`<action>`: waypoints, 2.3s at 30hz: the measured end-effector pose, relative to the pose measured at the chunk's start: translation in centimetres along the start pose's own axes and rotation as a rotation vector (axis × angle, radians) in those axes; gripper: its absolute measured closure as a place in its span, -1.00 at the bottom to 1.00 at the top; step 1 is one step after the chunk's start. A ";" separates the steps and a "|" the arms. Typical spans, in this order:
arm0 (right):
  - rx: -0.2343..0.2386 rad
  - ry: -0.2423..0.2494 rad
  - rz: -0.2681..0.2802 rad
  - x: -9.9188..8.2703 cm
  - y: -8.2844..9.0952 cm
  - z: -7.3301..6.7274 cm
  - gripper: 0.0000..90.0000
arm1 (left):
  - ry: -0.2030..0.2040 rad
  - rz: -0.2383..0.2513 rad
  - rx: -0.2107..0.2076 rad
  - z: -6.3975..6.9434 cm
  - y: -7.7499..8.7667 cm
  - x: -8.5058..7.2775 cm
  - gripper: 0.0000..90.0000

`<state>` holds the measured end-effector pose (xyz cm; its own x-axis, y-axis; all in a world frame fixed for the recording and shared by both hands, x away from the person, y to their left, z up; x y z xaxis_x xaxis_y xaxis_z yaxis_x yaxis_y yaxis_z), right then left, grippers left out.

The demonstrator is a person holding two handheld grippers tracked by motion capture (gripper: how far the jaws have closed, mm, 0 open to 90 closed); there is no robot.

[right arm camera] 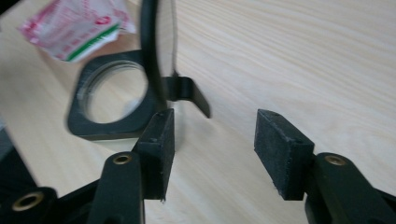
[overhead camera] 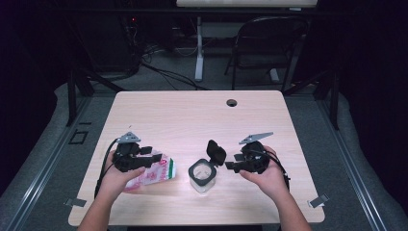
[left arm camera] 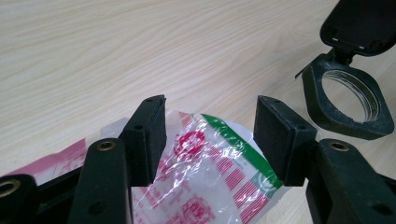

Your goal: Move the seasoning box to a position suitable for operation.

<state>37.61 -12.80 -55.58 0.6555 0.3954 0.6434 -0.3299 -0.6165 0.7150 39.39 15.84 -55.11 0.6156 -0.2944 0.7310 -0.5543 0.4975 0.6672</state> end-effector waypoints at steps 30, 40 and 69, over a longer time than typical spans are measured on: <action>-0.025 -0.079 -0.058 -0.7 0.1 2.8 0.01 | 0.042 -0.018 0.139 -2.4 1.5 0.1 0.01; -0.032 -0.088 -0.038 -0.5 0.1 3.0 0.02 | 0.042 -0.045 0.127 -1.5 1.0 -4.8 -0.28; -0.011 -0.095 -0.021 -0.2 -0.4 3.2 0.03 | -0.207 -0.075 0.157 3.0 -3.2 -7.6 -0.37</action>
<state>39.75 -14.81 -56.82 0.7233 0.3415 0.6002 -0.3228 -0.6012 0.7310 34.78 14.04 -62.40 0.5399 -0.4939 0.6816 -0.6017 0.3398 0.7228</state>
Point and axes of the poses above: each handheld gripper's, and its own axes: y roughly backward along the jaws, x roughly out of its top, z roughly to its right, the point moved 10 cm from there along -y, roughly forward along the jaws, and after that the axes turned 7 degrees about x, right-handed, at the moved point
